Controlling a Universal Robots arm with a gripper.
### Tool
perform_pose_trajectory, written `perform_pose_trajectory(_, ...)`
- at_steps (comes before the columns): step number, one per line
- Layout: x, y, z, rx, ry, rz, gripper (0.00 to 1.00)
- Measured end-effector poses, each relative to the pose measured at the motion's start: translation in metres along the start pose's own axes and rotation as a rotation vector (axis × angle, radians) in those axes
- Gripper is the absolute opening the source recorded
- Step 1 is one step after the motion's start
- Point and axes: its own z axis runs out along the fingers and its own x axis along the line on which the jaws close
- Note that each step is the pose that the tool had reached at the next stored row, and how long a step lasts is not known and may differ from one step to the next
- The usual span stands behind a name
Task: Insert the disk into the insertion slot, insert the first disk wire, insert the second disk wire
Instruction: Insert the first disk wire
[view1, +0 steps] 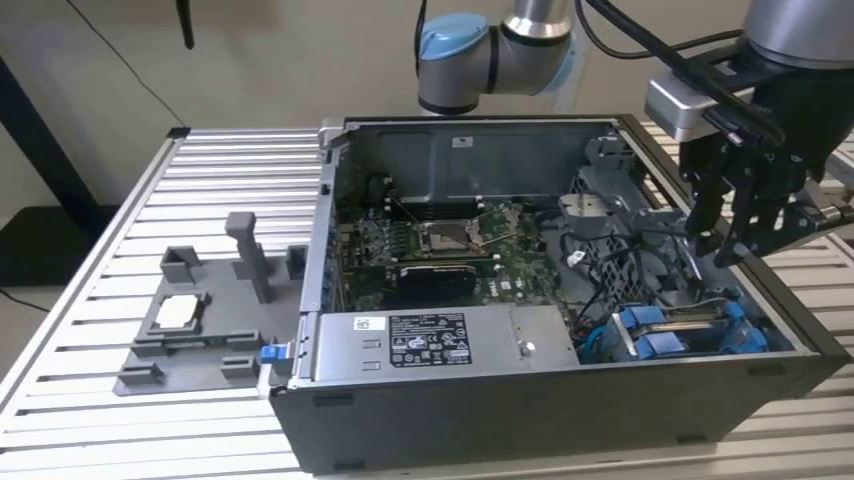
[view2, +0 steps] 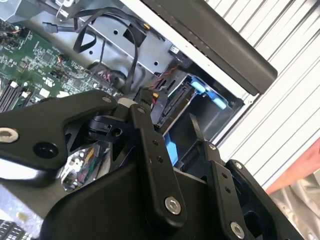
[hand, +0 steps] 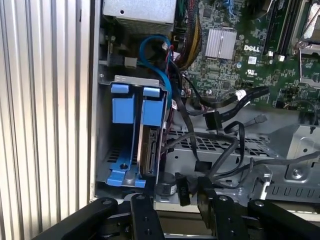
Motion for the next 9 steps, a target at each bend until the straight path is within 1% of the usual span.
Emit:
perform_pose_trajectory(2, -0.0003, 0.0, 0.0001, 0.0003, -0.0001, 0.0, 0.45)
perform_pose_trajectory(3, -0.0003, 0.0, 0.0001, 0.0003, 0.0, 0.0, 0.38)
perform_pose_trajectory(4, -0.0004, -0.0001, -0.0001, 0.0003, 0.0, 0.0, 0.38)
perform_pose_trajectory(6, -0.0005, -0.0003, -0.001, 0.0003, 0.0002, 0.0, 0.26)
perform_pose_trajectory(7, -0.0005, -0.0004, -0.0017, 0.0003, 0.0002, 0.0, 0.26)
perform_pose_trajectory(8, -0.0006, -0.0004, -0.0019, 0.0003, -0.0001, 0.0, 0.2)
perform_pose_trajectory(9, -0.0007, -0.0003, -0.0019, 0.0005, -0.0001, 0.0, 0.2)
